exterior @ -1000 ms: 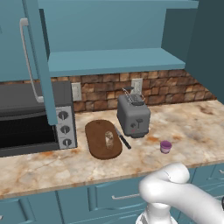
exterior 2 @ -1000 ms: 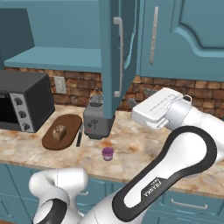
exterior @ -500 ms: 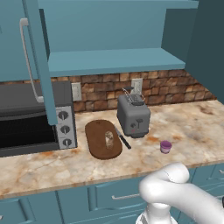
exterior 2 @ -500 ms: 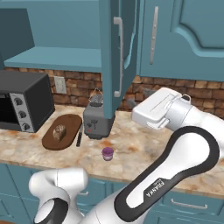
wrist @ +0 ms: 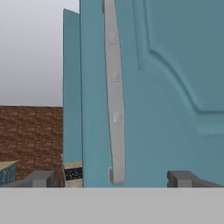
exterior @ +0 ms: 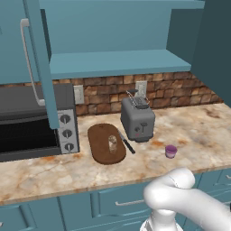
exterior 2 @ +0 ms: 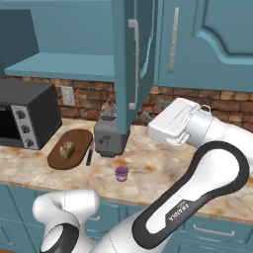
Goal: Pick the bread, place it on the cutting board, pick the jam, place it on the counter, and close the cabinet.
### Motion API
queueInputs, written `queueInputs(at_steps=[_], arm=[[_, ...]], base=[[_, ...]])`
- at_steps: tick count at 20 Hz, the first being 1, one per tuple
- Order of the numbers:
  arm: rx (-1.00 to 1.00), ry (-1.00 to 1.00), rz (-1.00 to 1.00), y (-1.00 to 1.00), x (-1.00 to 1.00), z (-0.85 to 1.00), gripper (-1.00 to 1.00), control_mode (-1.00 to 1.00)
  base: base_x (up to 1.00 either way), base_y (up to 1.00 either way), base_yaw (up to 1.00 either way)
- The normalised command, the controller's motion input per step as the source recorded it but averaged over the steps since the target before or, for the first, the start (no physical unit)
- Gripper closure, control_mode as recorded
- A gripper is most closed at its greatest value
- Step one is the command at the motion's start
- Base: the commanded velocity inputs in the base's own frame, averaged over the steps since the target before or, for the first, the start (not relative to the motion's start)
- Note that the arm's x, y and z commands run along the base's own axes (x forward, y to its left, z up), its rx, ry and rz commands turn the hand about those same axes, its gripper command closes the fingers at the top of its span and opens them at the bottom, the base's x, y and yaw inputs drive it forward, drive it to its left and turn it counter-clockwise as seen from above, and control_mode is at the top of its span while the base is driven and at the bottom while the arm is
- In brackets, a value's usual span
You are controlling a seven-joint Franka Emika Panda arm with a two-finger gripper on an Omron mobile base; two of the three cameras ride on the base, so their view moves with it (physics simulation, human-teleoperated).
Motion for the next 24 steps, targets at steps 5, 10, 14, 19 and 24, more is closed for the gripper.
queueInputs(at_steps=[5,10,14,19,24], arm=[[0.00,0.00,0.00,0.25,0.00,0.00,-1.00,-1.00],[0.00,0.00,0.00,0.17,0.00,0.00,-1.00,-1.00],[0.00,0.01,0.00,0.23,0.00,0.00,-1.00,-1.00],[0.00,0.01,0.00,0.18,0.00,0.02,-1.00,-1.00],[0.00,0.00,0.00,0.12,0.00,0.06,-1.00,-1.00]], base=[[0.00,0.00,0.00],[0.00,0.00,0.00],[0.00,0.00,0.00],[0.00,0.00,0.00],[0.00,0.00,0.00]])
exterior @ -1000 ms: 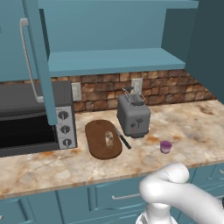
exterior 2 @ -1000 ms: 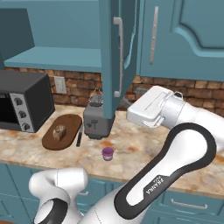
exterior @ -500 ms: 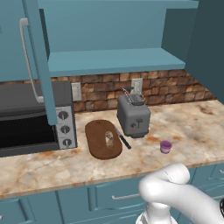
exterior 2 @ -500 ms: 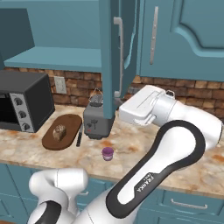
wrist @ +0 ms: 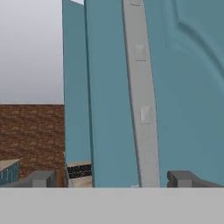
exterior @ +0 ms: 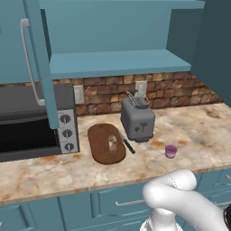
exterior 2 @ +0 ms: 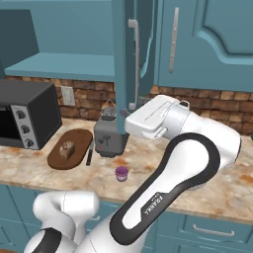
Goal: Pick the bread, place it on the cutting board, pick the jam, place it on the counter, and close the cabinet.
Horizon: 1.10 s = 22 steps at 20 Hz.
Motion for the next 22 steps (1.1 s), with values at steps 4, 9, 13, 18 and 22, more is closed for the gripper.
queueInputs(at_steps=[4,9,13,18,22], arm=[[0.00,0.01,0.00,0.13,0.00,0.07,-1.00,-1.00],[0.00,0.00,0.00,0.15,0.00,0.02,-1.00,-1.00],[0.00,0.00,-0.02,0.24,0.02,0.00,-1.00,-1.00],[0.00,0.00,-0.04,0.26,0.03,0.00,-1.00,-1.00],[0.00,0.00,-0.09,0.27,0.08,0.00,-1.00,-1.00]], base=[[0.00,0.00,0.00],[0.00,0.00,0.00],[0.00,0.00,0.00],[0.00,0.00,0.00],[0.00,0.00,0.00]])
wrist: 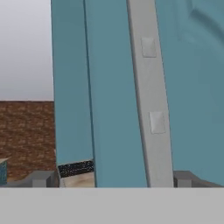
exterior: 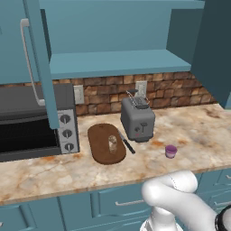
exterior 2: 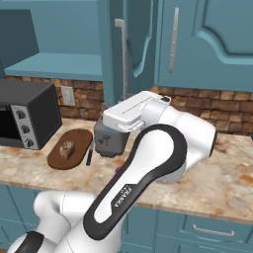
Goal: Pick the bread, place it on the cutting board, pick the jam, place it on the counter, and close the cabinet.
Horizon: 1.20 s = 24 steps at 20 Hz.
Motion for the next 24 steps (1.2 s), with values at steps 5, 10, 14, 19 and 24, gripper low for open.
queueInputs(at_steps=[5,10,14,19,24], arm=[[0.00,0.00,-0.12,0.30,0.14,0.00,-1.00,-1.00],[0.00,0.00,-0.10,0.31,0.19,0.00,-1.00,-1.00],[0.00,0.01,-0.02,0.37,0.27,0.00,-1.00,-1.00],[0.00,0.01,0.00,0.42,0.27,0.00,-1.00,-1.00],[0.00,0.00,0.00,0.35,0.22,0.00,-1.00,-1.00]], base=[[0.00,0.00,0.00],[0.00,0.00,0.00],[0.00,0.00,0.00],[0.00,0.00,0.00],[0.00,0.00,0.00]])
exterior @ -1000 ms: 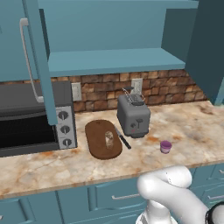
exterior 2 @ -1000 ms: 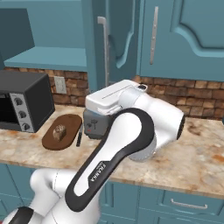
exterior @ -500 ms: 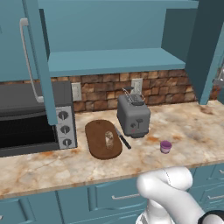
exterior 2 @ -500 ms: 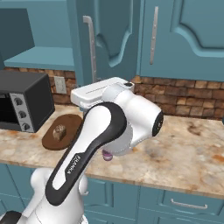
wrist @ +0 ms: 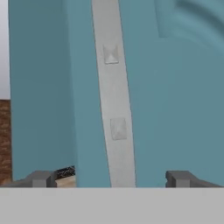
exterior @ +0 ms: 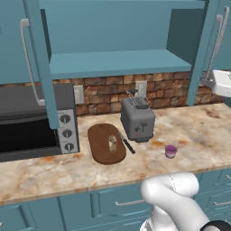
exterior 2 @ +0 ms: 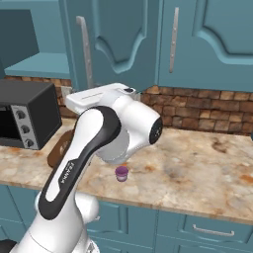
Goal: Pick the bread, place it on the cutting board, pick the jam, place it on the counter, and close the cabinet.
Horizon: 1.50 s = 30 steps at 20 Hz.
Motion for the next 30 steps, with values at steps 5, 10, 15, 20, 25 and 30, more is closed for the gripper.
queueInputs(at_steps=[5,10,15,20,25,30], arm=[[0.00,0.00,0.00,0.33,0.22,0.00,-1.00,-1.00],[0.00,0.00,0.00,0.32,0.22,0.00,-1.00,-1.00],[0.00,0.00,0.00,0.31,0.19,0.00,-1.00,-1.00],[0.00,0.00,-0.03,0.34,0.24,0.00,-1.00,-1.00],[0.00,0.00,-0.05,0.31,0.38,0.00,-1.00,-1.00],[0.00,0.00,-0.05,0.32,0.38,0.00,-1.00,-1.00]], base=[[0.00,0.00,0.00],[0.00,0.00,0.00],[0.00,0.00,0.00],[0.00,0.00,0.00],[0.00,0.00,0.00],[0.00,0.00,0.00]])
